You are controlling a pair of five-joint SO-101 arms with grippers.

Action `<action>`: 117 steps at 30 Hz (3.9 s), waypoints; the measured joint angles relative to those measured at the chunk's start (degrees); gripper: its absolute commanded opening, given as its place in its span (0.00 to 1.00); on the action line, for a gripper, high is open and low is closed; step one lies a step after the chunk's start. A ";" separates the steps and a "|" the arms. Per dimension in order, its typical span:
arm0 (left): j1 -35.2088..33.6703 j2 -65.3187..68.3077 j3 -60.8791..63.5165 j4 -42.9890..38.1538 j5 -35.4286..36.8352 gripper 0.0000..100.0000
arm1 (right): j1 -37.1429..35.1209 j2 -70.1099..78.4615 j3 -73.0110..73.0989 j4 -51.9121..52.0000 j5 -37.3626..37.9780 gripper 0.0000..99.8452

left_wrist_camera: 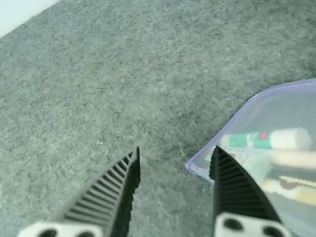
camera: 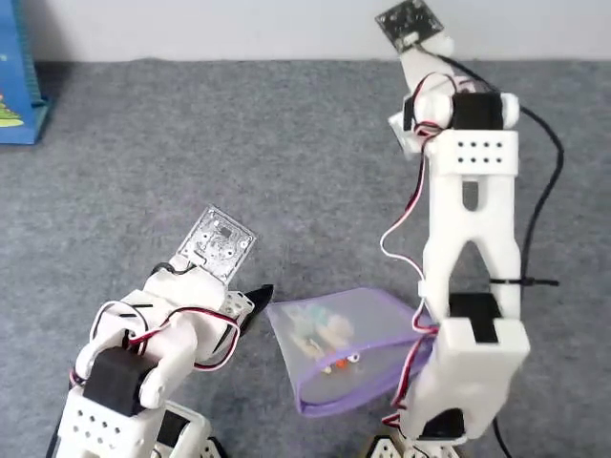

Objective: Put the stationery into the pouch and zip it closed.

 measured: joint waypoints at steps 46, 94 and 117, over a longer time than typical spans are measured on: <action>28.04 -27.69 -14.15 16.00 3.25 0.22 | 1.14 21.71 -2.81 -28.66 -0.18 0.09; 17.41 -13.71 6.59 -17.58 3.69 0.02 | -0.26 -18.11 -2.81 19.69 0.00 0.09; 16.44 -13.71 8.79 -20.66 3.78 0.02 | -1.93 -54.68 40.70 22.95 1.05 0.21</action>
